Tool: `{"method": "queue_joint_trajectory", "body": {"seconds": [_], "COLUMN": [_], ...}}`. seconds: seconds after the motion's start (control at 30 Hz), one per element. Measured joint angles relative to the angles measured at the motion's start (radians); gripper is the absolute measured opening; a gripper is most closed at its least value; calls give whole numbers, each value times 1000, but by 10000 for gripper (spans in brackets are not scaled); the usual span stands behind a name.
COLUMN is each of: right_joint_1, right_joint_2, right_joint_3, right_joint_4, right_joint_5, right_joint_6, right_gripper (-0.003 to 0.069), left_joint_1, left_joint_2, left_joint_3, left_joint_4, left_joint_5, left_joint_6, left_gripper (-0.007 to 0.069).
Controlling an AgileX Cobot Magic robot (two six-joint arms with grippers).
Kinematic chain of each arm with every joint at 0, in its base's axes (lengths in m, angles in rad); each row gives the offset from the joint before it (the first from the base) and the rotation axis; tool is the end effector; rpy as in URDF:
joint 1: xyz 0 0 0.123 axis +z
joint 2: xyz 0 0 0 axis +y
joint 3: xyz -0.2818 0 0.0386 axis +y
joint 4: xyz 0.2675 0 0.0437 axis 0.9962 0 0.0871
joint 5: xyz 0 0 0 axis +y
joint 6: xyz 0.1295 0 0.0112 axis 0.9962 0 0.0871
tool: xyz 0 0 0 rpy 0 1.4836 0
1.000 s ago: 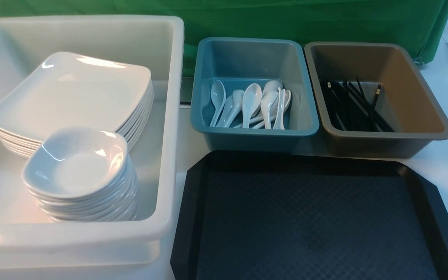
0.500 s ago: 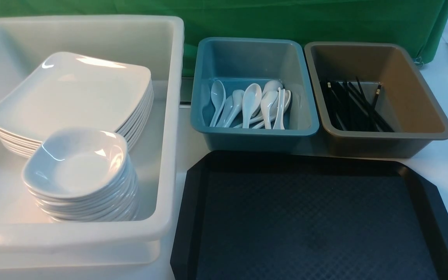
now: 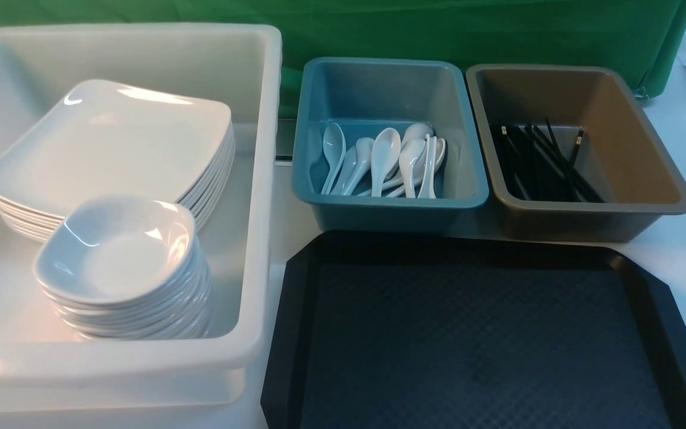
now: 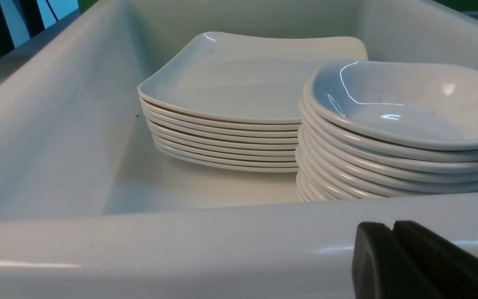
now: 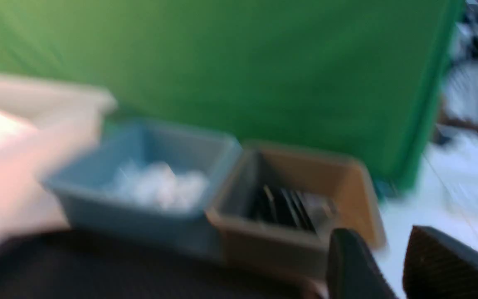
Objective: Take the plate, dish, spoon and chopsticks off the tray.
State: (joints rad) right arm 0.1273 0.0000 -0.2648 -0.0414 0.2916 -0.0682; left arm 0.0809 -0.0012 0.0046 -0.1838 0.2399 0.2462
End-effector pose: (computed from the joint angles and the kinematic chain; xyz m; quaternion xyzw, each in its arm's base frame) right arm 0.0941 0.0105 0.2815 -0.0761 0.6811 0.0030 0.7282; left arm 0.1142 0.0036 0.1842 0.0091 0.7587 0.0319 0.6506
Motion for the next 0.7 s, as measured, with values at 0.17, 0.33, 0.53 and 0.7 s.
{"method": "queue_joint_trajectory", "body": {"seconds": [0.17,0.33,0.53,0.7], "right_joint_1": [-129,-165,-165,-165], "right_joint_2": [0,0,0,0], "right_joint_3": [240,271,271,271], "right_joint_4": [1,3,4,5], "right_joint_5": [-55,-23,-26,-28], "right_joint_6": [-2,5,24,26], "right_gripper": [237,237,237,237], "left_joint_1": [0,0,0,0], "left_joint_2": [0,0,0,0], "left_joint_3": [0,0,0,0], "left_joint_4": [1,5,6,7], "left_joint_5": [2,-1,-1,-1], "left_joint_6": [0,0,0,0], "left_gripper": [17,17,17,17]}}
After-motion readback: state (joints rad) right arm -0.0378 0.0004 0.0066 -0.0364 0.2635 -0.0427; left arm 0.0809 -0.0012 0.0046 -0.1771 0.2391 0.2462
